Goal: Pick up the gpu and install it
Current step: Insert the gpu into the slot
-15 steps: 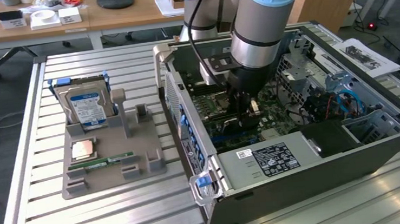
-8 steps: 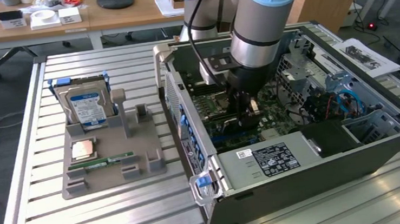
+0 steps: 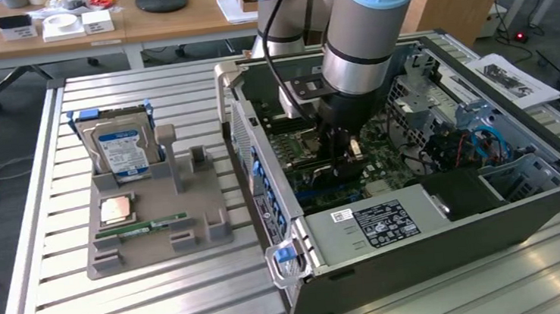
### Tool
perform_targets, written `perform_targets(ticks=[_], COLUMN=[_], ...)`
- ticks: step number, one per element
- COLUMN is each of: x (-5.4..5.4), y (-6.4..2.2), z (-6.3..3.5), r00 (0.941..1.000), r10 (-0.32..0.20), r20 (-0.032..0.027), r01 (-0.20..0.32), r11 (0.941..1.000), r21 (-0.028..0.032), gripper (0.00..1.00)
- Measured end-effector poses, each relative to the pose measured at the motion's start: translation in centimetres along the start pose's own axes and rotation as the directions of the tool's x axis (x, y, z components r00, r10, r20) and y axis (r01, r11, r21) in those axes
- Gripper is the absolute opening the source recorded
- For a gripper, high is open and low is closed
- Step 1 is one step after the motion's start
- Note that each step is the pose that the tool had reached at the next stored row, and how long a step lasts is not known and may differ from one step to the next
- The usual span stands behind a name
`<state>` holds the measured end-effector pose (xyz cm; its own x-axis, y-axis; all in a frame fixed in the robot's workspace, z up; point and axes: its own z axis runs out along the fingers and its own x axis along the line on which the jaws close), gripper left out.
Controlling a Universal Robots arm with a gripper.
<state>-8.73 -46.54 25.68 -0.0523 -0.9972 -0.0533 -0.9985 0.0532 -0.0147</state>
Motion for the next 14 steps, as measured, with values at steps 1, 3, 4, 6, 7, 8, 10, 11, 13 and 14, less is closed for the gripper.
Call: perform_targets(ticks=[1,3,4,6,7,8,10,11,13,14], x=[0.00,0.00,0.00,0.00,0.00,0.00,0.00,0.00,0.00,0.00], y=[0.00,0.00,0.00,0.00,0.00,0.00,0.00,0.00,0.00,0.00], z=[0.00,0.00,0.00,0.00,0.00,0.00,0.00,0.00,0.00,0.00], r00=[1.0000,1.0000,1.0000,1.0000,1.0000,1.0000,1.0000,1.0000,1.0000,1.0000], r10=[0.000,0.000,0.000,0.000,0.000,0.000,0.000,0.000,0.000,0.000], r20=[0.0000,0.0000,0.0000,0.0000,0.0000,-0.0001,0.0000,0.0000,0.0000,0.0000], r01=[0.000,0.000,0.000,0.000,0.000,0.000,0.000,0.000,0.000,0.000], r11=[1.0000,1.0000,1.0000,1.0000,1.0000,1.0000,1.0000,1.0000,1.0000,1.0000], r21=[-0.0001,0.0000,0.0000,0.0000,-0.0001,0.0000,0.0000,0.0000,-0.0001,0.0000], gripper=[0.53,0.53,0.53,0.52,0.52,0.45,0.39,0.33,0.33,0.33])
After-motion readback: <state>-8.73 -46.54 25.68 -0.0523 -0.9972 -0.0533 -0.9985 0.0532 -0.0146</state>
